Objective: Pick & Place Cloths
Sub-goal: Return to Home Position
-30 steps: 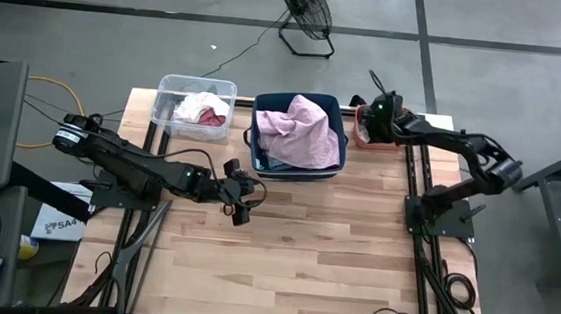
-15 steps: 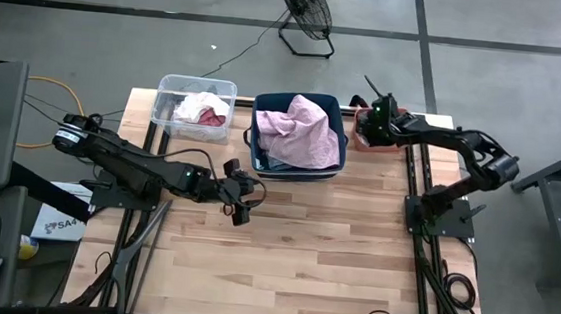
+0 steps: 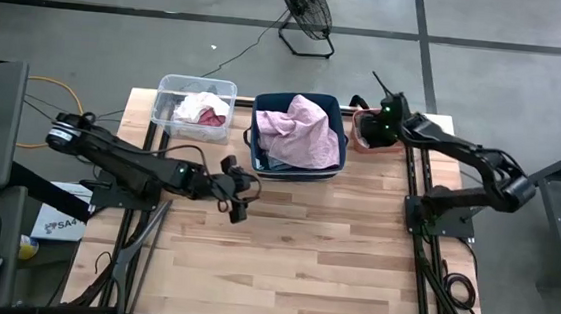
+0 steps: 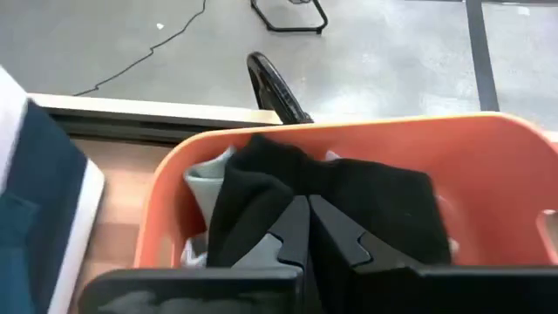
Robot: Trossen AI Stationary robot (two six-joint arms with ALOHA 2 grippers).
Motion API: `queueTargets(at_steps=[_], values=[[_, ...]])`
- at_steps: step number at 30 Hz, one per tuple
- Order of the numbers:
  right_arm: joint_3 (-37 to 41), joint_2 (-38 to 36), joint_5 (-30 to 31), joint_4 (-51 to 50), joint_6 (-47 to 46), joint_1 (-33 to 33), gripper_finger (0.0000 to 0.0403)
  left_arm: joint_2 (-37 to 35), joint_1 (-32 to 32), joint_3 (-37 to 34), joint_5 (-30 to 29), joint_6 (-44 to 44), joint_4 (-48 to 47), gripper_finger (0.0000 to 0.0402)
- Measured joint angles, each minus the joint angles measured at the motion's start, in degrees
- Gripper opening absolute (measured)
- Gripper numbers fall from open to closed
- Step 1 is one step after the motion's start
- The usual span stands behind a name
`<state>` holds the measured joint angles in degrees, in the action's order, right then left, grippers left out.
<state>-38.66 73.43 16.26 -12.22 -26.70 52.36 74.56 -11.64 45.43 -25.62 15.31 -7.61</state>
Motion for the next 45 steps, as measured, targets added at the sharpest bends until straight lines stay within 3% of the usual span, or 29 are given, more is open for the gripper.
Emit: queueTargets(at_steps=[5,11,27,32,36,39,45], values=[[0.0,-5.9,-1.9,-4.6,0.5,-1.1,0.0003,-1.5,0.0,0.0,-0.8,-0.9,-1.1,0.0243],[0.0,-13.3,-3.2,-8.5,1.7,-7.0,0.0003,-1.4,0.0,0.0,-1.3,-1.2,-1.0,0.0243],[0.0,-24.2,-2.7,-10.1,4.0,-34.7,0.0003,-1.6,0.0,0.0,-1.8,0.0,-0.2,0.0243],[0.0,-24.4,-2.4,-9.5,4.1,-45.4,0.0003,-4.7,0.0,0.0,2.1,-2.8,-0.3,0.0243],[0.7,-24.4,4.0,-5.5,4.5,-56.1,0.0003,-7.9,0.0,-0.7,2.2,-5.1,0.2,0.0243],[4.4,-24.4,9.4,3.2,6.0,-64.3,0.0003,-10.8,0.0,-3.2,1.8,-6.0,2.0,0.0243],[16.6,-23.9,10.6,26.8,8.2,-75.1,0.0003,-18.5,0.0,-12.5,0.6,-4.8,8.0,0.0243]])
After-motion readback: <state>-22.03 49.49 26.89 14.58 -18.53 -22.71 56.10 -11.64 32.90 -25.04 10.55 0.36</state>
